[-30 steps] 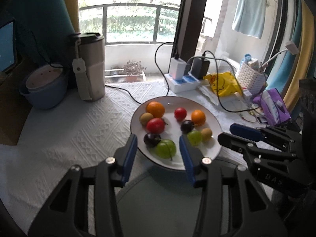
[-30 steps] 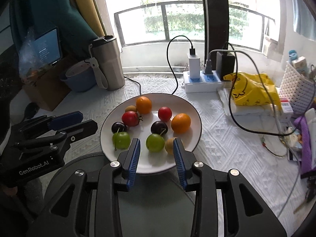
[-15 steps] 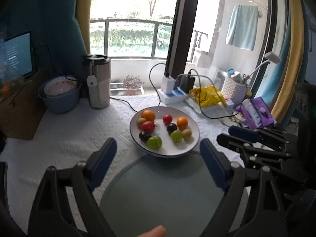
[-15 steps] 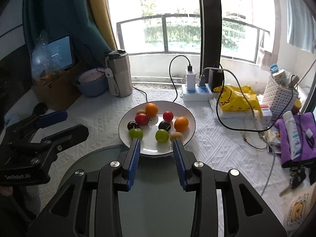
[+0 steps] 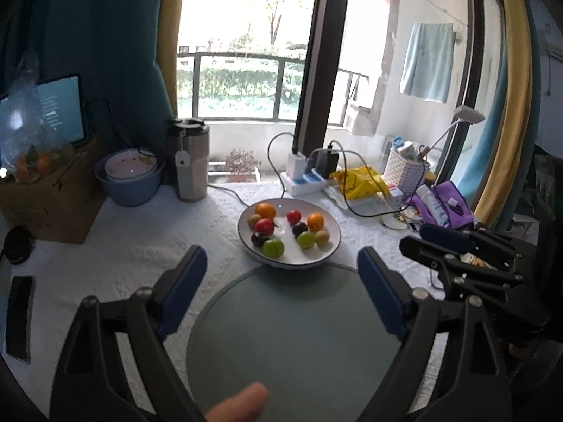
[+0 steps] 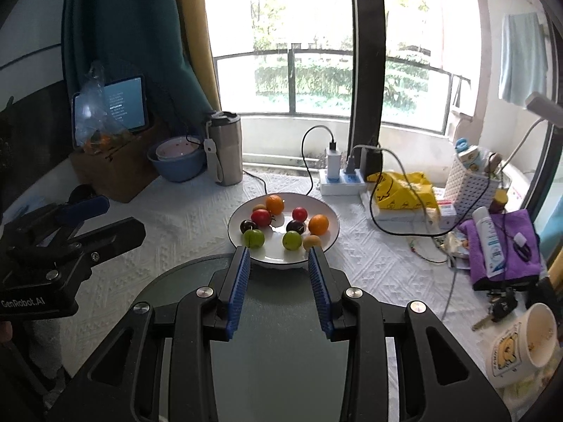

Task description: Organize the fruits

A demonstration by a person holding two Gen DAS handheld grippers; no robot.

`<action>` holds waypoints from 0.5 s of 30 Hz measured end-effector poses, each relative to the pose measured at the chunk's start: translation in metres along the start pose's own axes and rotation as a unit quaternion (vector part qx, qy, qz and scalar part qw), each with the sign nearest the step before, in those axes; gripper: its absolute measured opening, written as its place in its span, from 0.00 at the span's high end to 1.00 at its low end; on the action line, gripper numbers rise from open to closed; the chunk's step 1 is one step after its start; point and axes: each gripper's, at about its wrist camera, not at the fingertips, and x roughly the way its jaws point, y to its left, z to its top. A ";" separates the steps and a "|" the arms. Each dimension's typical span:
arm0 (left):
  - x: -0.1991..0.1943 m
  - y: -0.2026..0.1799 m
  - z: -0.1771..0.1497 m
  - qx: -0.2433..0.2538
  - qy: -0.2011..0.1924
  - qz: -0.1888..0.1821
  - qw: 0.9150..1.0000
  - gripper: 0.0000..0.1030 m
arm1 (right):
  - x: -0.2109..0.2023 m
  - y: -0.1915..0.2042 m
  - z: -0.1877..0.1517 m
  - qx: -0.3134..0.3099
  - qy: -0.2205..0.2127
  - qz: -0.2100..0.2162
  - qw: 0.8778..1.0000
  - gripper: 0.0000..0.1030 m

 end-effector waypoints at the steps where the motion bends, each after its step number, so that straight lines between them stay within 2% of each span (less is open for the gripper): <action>1: -0.005 -0.002 -0.001 0.005 -0.006 -0.003 1.000 0.14 | -0.005 0.001 0.000 -0.001 -0.004 -0.002 1.000 0.54; 2: -0.010 -0.004 -0.001 0.009 -0.012 -0.003 1.000 0.14 | -0.012 0.002 0.001 -0.001 -0.009 -0.003 1.000 0.41; 4: -0.020 -0.008 -0.001 0.016 -0.024 0.003 1.000 0.14 | -0.026 0.004 0.002 -0.001 -0.022 -0.007 1.000 0.33; 15: -0.072 -0.025 0.004 0.045 -0.082 0.051 0.994 0.14 | -0.086 0.007 0.004 0.004 -0.062 -0.037 0.997 0.33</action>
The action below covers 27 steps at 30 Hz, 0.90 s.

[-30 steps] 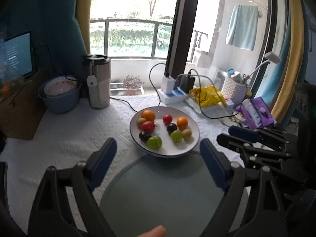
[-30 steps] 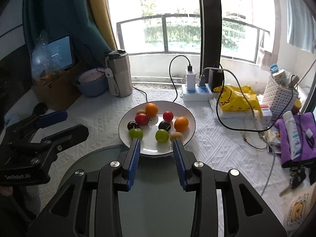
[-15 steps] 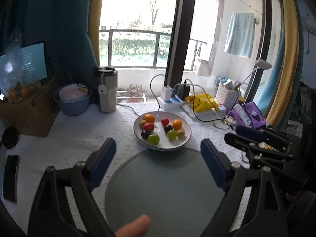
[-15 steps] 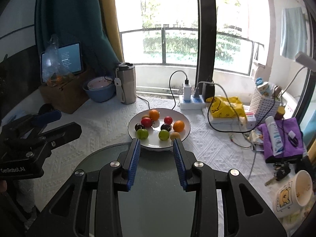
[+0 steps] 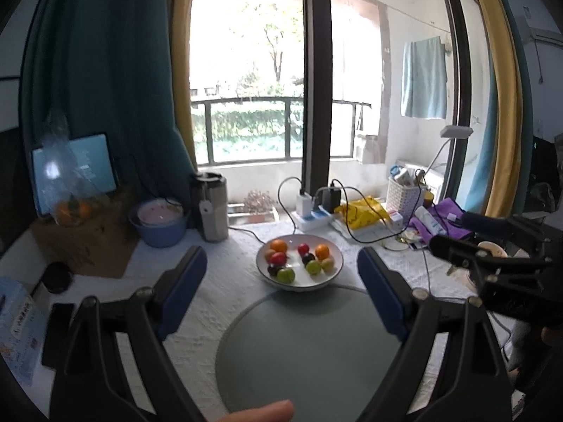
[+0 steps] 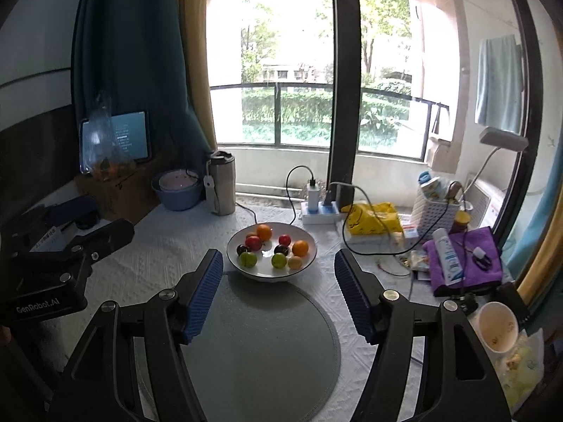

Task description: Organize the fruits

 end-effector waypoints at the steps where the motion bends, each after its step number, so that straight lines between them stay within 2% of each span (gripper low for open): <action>1: -0.005 -0.001 0.001 0.002 -0.004 0.002 1.000 0.14 | -0.005 -0.001 0.001 0.001 -0.004 -0.002 1.000 0.33; 12: -0.036 -0.001 0.002 -0.008 -0.022 0.005 1.000 0.14 | -0.045 -0.004 0.007 0.002 -0.035 -0.018 0.999 0.33; 27: -0.037 -0.004 0.003 -0.003 -0.025 0.007 1.000 0.14 | -0.047 -0.006 0.004 0.007 -0.036 -0.023 0.999 0.33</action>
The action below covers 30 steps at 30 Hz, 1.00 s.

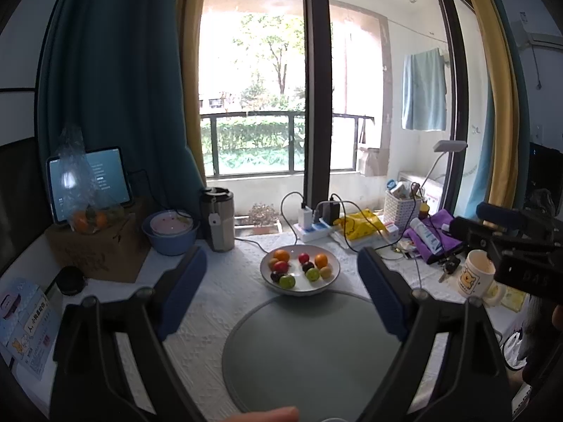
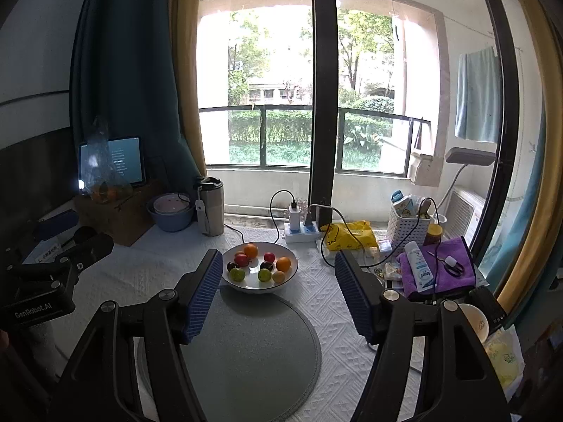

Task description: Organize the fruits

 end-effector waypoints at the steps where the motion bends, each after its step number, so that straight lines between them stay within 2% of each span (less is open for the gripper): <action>1: 0.000 0.000 0.000 -0.001 0.001 0.000 1.000 0.14 | 0.000 0.000 0.000 0.000 0.000 0.000 1.000 0.33; 30: -0.005 -0.001 -0.001 0.001 -0.003 -0.002 1.000 0.14 | 0.001 0.005 0.002 -0.006 0.000 0.002 1.000 0.33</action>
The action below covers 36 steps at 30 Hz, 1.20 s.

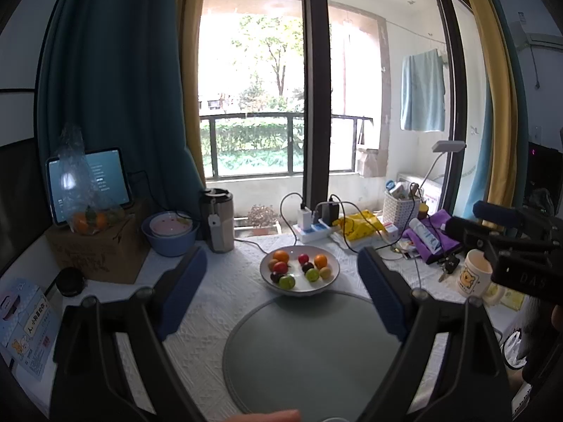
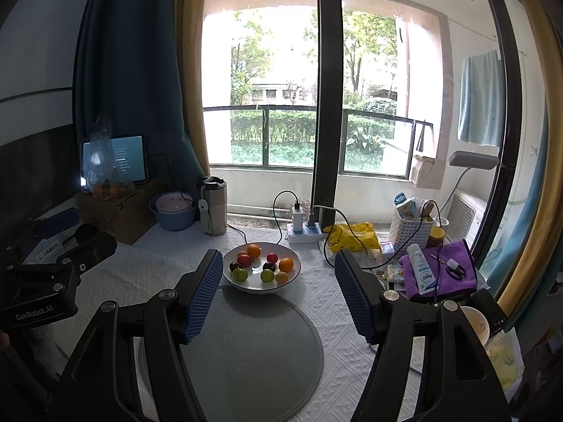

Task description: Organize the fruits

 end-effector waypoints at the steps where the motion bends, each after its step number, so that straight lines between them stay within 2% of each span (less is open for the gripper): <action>1: 0.000 0.000 0.000 0.000 0.000 0.000 1.000 0.14 | 0.000 0.000 0.000 0.000 0.000 0.000 1.000 0.33; 36: 0.002 -0.001 0.001 0.001 0.001 0.002 1.000 0.14 | 0.002 0.001 -0.002 0.001 0.002 0.001 1.000 0.33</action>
